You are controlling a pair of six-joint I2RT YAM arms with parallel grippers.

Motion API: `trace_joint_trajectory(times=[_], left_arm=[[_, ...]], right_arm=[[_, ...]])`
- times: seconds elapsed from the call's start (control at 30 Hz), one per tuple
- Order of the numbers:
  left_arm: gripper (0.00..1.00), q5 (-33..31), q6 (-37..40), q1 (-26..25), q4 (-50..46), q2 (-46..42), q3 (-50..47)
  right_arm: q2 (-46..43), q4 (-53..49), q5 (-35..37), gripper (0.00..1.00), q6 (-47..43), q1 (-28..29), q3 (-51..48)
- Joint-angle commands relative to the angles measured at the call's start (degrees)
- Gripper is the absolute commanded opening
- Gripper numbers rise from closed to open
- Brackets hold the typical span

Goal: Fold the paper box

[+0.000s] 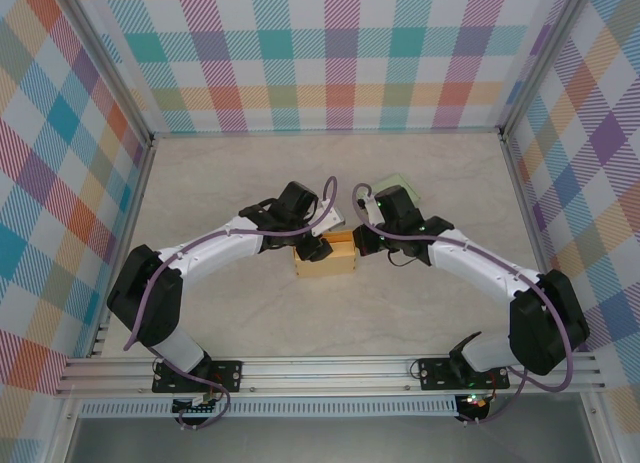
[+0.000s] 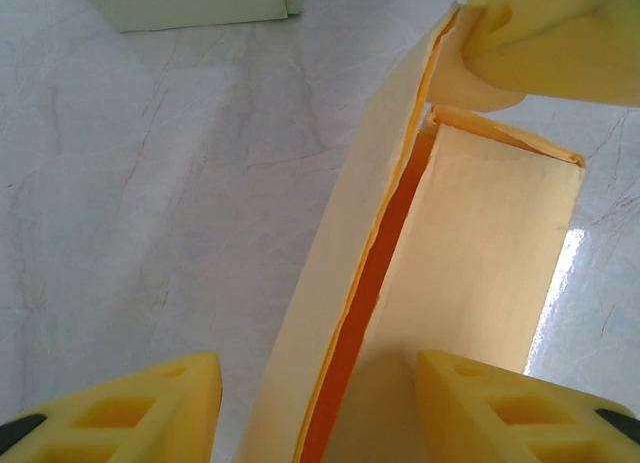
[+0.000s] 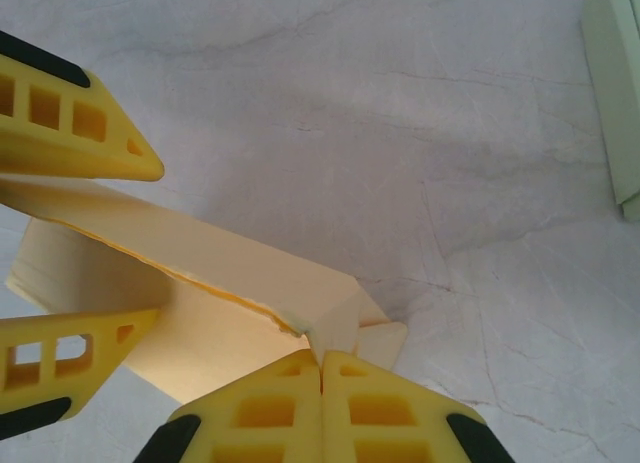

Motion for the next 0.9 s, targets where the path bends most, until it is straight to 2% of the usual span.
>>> trace_joint_trajectory(times=[0.0,0.3,0.87], left_arm=[[0.53,-1.2,-1.0,0.5,-0.9,1.7,-0.5],[0.53,-1.1,-1.0,0.5,-0.4,1.9,-0.8],[0.53,-2.0,-2.1,0.5,-0.6,-0.2,-0.7]], right_arm=[[0.2,-0.6,-2.8,0.0,3.9,0.1,3.0],[1.6,-1.8,-4.0,0.0,5.7,0.1,4.6],[1.6,-1.4,1.4,0.0,4.9,0.5,0.8]])
